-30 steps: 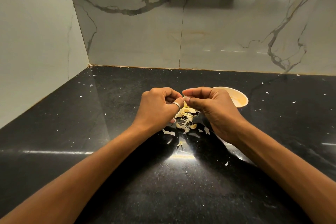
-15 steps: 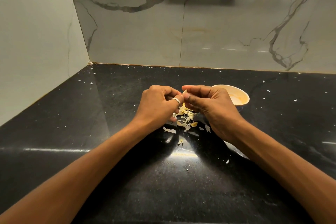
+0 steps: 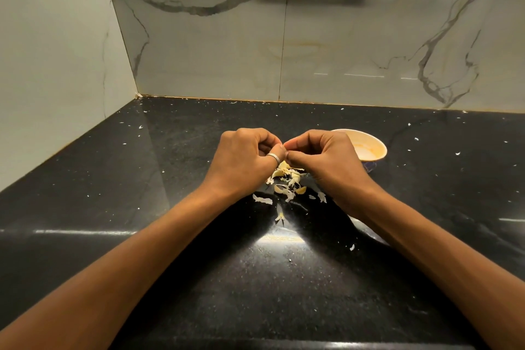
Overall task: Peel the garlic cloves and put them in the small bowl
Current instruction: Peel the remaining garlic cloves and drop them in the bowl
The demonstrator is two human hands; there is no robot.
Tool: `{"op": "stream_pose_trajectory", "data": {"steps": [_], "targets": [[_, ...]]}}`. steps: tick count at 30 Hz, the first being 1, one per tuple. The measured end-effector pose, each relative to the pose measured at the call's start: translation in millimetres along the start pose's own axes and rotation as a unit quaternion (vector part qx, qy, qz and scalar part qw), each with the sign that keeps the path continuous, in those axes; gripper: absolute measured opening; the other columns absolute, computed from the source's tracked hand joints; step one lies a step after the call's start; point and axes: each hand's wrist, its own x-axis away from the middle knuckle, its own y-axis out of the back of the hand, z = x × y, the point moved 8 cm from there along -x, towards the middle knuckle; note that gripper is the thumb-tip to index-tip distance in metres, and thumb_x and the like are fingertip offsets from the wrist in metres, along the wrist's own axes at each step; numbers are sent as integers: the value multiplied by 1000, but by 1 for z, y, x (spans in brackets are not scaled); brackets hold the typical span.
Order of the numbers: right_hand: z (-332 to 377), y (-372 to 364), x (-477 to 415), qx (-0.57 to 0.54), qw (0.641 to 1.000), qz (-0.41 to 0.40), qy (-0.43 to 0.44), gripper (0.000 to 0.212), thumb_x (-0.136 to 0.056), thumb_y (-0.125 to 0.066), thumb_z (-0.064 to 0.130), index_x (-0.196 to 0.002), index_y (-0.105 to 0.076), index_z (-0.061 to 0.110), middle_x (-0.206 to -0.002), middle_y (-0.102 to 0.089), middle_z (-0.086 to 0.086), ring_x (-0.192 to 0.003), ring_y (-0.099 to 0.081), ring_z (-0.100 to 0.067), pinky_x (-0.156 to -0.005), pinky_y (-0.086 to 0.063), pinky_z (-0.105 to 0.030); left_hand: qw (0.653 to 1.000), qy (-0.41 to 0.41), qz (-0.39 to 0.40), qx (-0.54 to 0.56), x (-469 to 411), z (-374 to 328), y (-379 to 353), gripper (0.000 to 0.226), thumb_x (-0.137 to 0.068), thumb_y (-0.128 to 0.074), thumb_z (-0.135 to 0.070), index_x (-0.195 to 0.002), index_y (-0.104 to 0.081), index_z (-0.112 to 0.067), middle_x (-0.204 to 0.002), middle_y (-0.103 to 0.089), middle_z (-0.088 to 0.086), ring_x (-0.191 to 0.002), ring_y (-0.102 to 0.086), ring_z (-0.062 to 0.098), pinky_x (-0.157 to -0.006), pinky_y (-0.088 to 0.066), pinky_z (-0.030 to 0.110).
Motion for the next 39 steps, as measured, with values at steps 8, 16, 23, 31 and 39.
{"op": "stream_pose_trajectory", "data": {"steps": [8,16,23,31,39], "targets": [[2,0,1,61,998,-12,33,7,-84,-81,18,-90,-80,17,-81,-77,3,-79,-74,-9,-80,-62,-43,999,31,15,28,4,5,-7,8,-90,-70,-14,-87,-78,-13,-67,-71,-5,-55,-69,6,-51,-60,31],[-4,0,1,41,999,-20,8,9,-82,-82,19,-90,-78,16,-79,-77,2,-77,-74,-13,-78,-63,-42,994,75,27,71,7,7,-11,9,-93,-68,-13,-86,-74,-15,-64,-67,-4,-53,-70,12,-48,-60,32],[-7,-2,1,17,1000,-23,-10,7,-83,-81,15,-89,-77,17,-79,-77,0,-79,-75,-16,-80,-63,-44,993,87,25,81,9,7,-10,10,-93,-67,-12,-88,-75,-9,-63,-68,-2,-54,-70,13,-49,-59,29],[-8,-2,2,-2,999,-27,-25,8,-83,-81,13,-89,-77,16,-79,-77,-2,-80,-75,-19,-81,-62,-45,988,108,26,110,9,10,-13,11,-93,-65,-8,-86,-74,-8,-69,-71,4,-62,-72,13,-51,-61,34],[-6,-3,4,-33,999,-22,-34,8,-83,-80,11,-90,-76,14,-79,-77,-4,-81,-75,-19,-82,-63,-42,978,143,27,151,8,15,-14,10,-93,-65,-8,-85,-72,-9,-74,-71,11,-66,-71,15,-53,-61,33]]}}
